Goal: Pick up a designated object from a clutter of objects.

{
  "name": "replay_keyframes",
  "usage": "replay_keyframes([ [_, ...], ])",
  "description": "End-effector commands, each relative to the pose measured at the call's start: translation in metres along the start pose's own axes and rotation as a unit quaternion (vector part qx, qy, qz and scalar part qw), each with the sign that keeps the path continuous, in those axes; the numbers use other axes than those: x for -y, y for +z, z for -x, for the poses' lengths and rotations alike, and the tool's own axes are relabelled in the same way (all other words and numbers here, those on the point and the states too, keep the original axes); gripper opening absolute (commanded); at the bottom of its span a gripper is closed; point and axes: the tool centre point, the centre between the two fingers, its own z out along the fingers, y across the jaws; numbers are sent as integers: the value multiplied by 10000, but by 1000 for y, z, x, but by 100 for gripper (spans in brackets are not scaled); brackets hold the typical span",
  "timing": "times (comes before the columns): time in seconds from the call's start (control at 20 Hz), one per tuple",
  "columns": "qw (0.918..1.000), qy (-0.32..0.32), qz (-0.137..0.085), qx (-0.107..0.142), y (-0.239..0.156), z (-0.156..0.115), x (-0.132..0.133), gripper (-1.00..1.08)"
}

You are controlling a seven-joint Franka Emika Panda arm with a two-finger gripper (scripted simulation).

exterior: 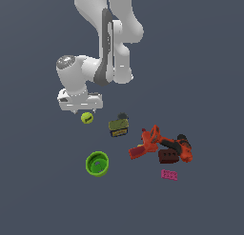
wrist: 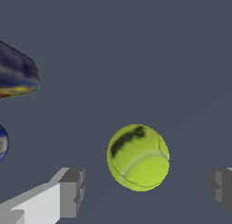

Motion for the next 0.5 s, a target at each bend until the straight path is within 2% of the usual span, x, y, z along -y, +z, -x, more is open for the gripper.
replay_keyframes([
  [0.0, 10000, -6, 8, -2, 3, 5, -3, 100],
  [0.45, 10000, -1, 8, 2, 13, 5, -3, 100],
])
